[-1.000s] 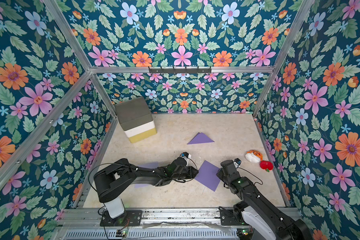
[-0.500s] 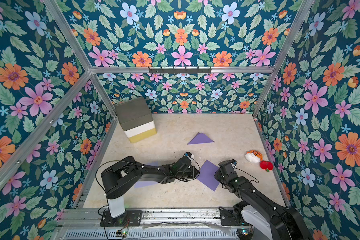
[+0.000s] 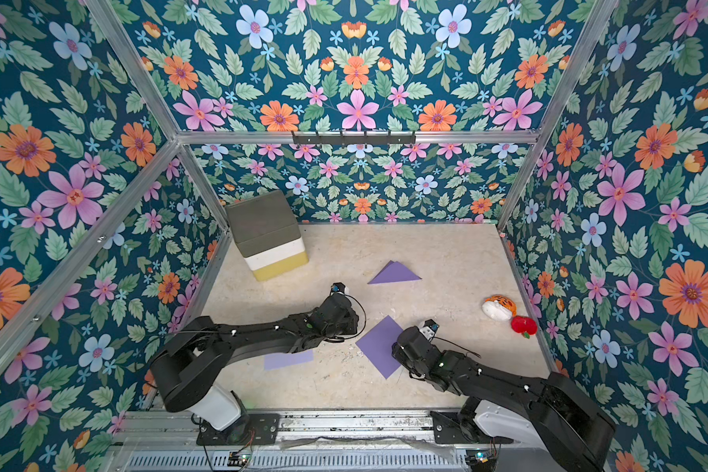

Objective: Fold the square paper diagonally
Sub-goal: Move the paper to the center of the board, then fold the paper at the center of the board.

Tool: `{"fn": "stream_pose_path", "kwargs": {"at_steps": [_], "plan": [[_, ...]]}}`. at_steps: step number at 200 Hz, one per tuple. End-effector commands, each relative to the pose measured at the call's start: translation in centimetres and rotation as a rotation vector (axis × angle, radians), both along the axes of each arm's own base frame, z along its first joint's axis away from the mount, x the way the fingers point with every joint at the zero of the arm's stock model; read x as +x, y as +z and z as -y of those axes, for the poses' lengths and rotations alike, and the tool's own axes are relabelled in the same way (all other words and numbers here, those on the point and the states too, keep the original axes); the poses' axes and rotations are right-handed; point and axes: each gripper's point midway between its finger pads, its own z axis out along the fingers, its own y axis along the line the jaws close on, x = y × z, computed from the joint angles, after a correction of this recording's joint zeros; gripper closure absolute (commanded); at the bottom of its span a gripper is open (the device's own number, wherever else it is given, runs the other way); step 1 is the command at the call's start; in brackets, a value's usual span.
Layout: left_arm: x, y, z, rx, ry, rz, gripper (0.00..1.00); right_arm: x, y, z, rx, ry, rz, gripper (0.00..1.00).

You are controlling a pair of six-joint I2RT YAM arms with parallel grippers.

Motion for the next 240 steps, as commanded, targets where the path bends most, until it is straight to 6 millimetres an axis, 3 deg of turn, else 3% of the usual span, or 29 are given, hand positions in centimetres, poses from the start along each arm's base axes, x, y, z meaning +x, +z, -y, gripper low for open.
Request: {"fn": "stream_pose_path", "kwargs": {"at_steps": [1,19,32,72,93,114,148,240], "plan": [[-0.7,0.3,-2.3,0.009,0.063,-0.003,0.8,1.0,1.5,-1.7,0.085,-0.126,0.001,0.58],[-1.6,0.3,-3.3,-0.026,0.084,-0.017,0.82,1.1,2.9,-3.4,0.106,-0.091,0.035,0.58],[-2.4,0.2,-3.4,-0.063,0.068,-0.029,0.89,1.3,3.8,-3.7,0.056,-0.039,0.067,0.58],[-3.8,0.3,1.3,-0.218,-0.081,-0.106,0.92,0.9,3.4,0.5,-0.232,0.07,0.087,0.52],[-4.1,-0.2,2.5,-0.228,-0.091,-0.114,0.92,0.4,1.8,3.3,-0.293,0.098,0.008,0.55],[-4.5,-1.4,3.1,-0.212,-0.103,-0.141,0.94,0.6,1.5,4.5,-0.269,0.114,0.016,0.56],[-5.0,-3.5,2.6,-0.164,-0.092,-0.177,0.96,1.1,1.0,5.9,-0.238,0.105,0.009,0.58],[-5.9,-6.5,0.0,-0.032,-0.053,-0.204,0.97,1.4,-0.8,6.1,-0.32,0.159,-0.047,0.59]]}}
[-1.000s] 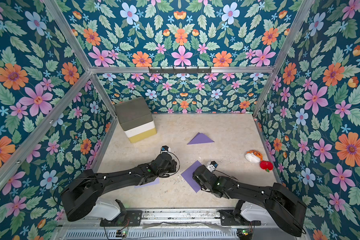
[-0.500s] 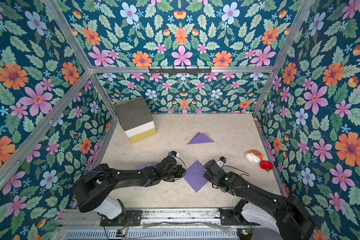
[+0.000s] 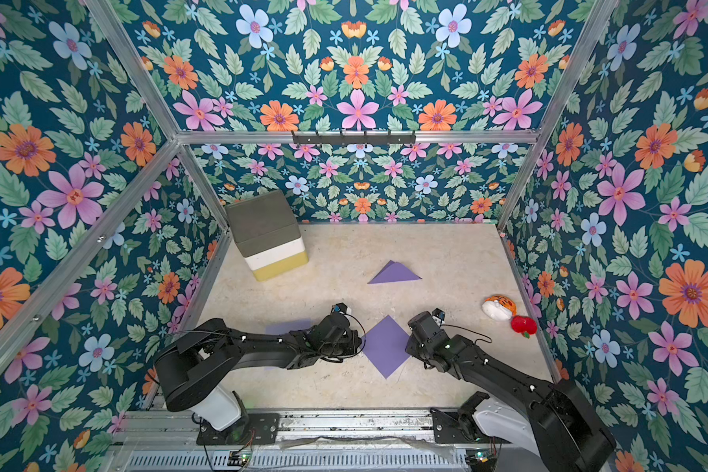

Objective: Fold the square paper diagonally
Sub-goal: Fold the paper at the center of the board.

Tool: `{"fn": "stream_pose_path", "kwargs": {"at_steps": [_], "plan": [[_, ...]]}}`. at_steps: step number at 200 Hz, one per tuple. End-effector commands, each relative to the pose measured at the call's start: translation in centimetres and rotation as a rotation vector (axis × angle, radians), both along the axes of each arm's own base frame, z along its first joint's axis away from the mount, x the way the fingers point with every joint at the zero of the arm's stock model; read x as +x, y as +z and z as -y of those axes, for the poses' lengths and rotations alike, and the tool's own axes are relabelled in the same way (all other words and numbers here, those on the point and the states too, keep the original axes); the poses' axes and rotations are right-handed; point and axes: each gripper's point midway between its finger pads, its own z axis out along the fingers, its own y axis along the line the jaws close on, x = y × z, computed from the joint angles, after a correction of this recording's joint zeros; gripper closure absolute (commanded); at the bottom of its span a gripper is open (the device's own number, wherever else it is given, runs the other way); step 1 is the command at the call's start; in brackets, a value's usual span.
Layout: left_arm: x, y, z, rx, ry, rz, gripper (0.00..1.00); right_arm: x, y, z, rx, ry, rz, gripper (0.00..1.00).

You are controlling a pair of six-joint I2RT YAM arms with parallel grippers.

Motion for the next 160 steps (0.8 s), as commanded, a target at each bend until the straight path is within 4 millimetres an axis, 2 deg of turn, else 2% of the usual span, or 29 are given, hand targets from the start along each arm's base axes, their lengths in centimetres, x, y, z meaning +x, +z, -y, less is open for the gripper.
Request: {"fn": "stream_pose_path", "kwargs": {"at_steps": [1,77,112,160], "plan": [[-0.4,-1.4,-1.5,0.076,0.012,-0.015,0.97,0.3,-0.2,0.1,-0.029,0.023,0.001,0.59],[-0.7,-2.8,-2.6,0.15,0.025,-0.026,0.99,0.8,-1.5,1.0,-0.142,0.045,-0.04,0.66],[-0.8,-3.1,-2.9,0.164,0.027,-0.03,1.0,1.1,-1.4,1.8,-0.209,0.04,-0.043,0.65],[-0.8,-3.1,-3.1,0.168,0.032,-0.03,1.0,1.8,-1.4,1.8,-0.244,0.06,-0.047,0.64]]}}
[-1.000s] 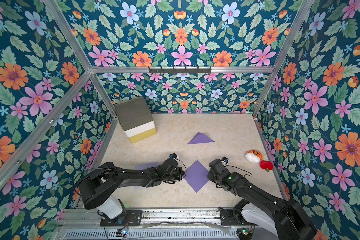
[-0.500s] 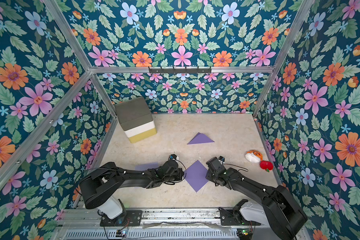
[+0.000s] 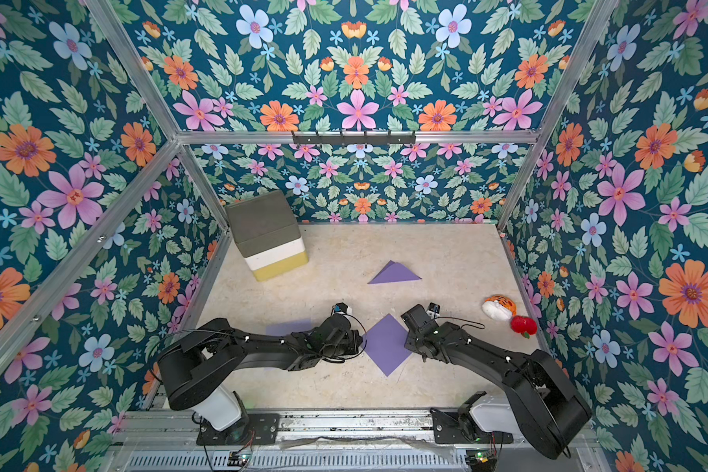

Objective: Fold the square paper diagonally
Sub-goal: Fold the paper at the center of the board.

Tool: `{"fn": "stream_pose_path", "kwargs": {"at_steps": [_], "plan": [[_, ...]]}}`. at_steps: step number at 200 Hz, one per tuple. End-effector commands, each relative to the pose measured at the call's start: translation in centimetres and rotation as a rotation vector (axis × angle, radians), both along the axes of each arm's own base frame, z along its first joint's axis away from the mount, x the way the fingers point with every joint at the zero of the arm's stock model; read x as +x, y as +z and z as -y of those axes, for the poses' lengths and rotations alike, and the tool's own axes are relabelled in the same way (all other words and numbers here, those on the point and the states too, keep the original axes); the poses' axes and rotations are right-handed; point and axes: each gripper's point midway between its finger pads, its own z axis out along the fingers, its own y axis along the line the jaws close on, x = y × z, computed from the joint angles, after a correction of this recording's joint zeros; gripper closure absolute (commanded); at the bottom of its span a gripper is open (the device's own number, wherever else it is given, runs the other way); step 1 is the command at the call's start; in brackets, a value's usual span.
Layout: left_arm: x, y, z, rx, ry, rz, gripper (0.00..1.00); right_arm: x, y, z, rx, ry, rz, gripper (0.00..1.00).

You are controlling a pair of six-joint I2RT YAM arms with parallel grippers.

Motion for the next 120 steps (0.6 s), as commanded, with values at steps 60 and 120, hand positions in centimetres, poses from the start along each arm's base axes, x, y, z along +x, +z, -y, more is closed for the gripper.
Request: {"fn": "stream_pose_path", "kwargs": {"at_steps": [60,120], "plan": [[-1.3,-2.8,-3.1,0.157,0.016,-0.06,1.0,-0.3,-0.9,-0.3,-0.018,0.043,-0.041,0.72],[-1.3,-2.8,-3.1,0.158,0.017,-0.06,1.0,-0.6,-1.6,-1.3,0.009,0.084,-0.082,0.78]]}}
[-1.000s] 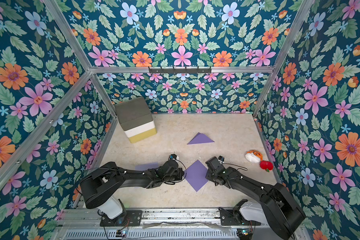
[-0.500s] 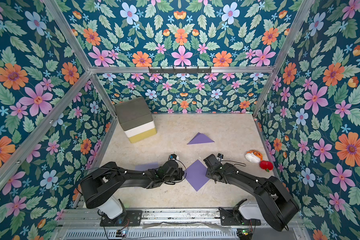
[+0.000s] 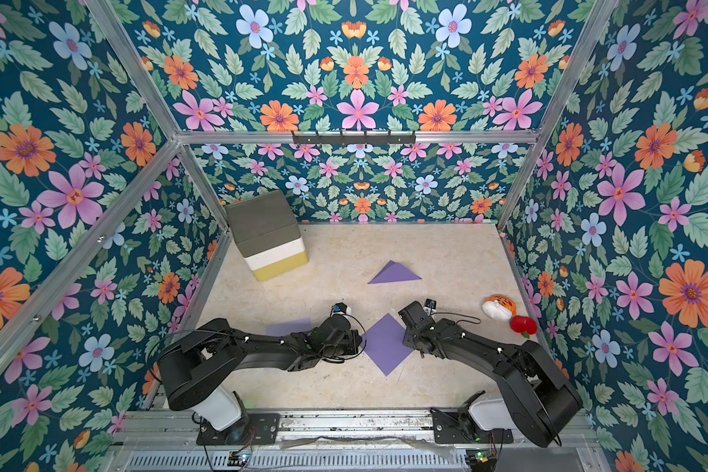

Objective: Fold the square paper diagonally
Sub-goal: Fold the paper at the center of the board.

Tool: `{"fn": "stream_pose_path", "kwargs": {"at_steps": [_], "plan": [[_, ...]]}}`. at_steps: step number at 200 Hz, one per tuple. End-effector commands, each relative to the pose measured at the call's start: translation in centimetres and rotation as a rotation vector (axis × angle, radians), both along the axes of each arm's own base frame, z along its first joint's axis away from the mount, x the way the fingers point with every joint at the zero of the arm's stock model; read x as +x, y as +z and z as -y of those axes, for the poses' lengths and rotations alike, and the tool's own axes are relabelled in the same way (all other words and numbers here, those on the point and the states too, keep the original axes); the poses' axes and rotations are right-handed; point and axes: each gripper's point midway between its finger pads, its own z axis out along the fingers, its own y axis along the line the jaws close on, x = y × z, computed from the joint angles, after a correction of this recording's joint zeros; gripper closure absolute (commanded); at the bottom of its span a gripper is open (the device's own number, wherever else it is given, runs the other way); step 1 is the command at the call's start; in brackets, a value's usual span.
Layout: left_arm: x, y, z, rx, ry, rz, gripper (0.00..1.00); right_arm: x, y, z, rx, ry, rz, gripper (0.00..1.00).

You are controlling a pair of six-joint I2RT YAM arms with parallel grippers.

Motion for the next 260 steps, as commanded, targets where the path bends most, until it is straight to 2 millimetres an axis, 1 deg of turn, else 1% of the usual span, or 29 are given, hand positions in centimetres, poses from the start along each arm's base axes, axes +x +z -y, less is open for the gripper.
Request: {"fn": "stream_pose_path", "kwargs": {"at_steps": [1,14,39,55,117,169,216,240,260], "plan": [[-1.4,-2.8,-3.0,0.153,0.01,-0.068,1.0,-1.9,-1.1,-0.6,0.026,0.049,-0.101,0.78],[-1.4,-2.8,-3.0,0.154,0.012,-0.067,1.0,-2.1,-1.2,-0.3,0.013,0.051,-0.106,0.78],[-1.3,-2.8,-3.0,0.153,0.012,-0.067,1.0,-2.2,-1.1,0.6,-0.038,0.048,-0.106,0.73],[-1.3,-2.8,-3.0,0.154,0.012,-0.067,1.0,-2.3,-0.9,0.9,-0.057,0.053,-0.11,0.73],[-1.3,-2.8,-3.1,0.157,0.017,-0.067,1.0,-2.6,-0.3,0.8,-0.091,0.092,-0.124,0.72],[-1.4,-2.9,-3.1,0.158,0.016,-0.069,1.0,-3.0,-0.8,1.3,-0.115,0.089,-0.142,0.68],[-1.3,-2.9,-3.2,0.159,0.02,-0.067,1.0,-3.2,-0.8,0.9,-0.12,0.104,-0.154,0.68],[-1.3,-2.9,-3.2,0.158,0.021,-0.067,1.0,-3.4,-0.9,1.8,-0.181,0.096,-0.164,0.68],[-1.3,-2.9,-3.2,0.16,0.022,-0.067,1.0,-3.4,-0.8,1.8,-0.178,0.095,-0.167,0.68]]}}
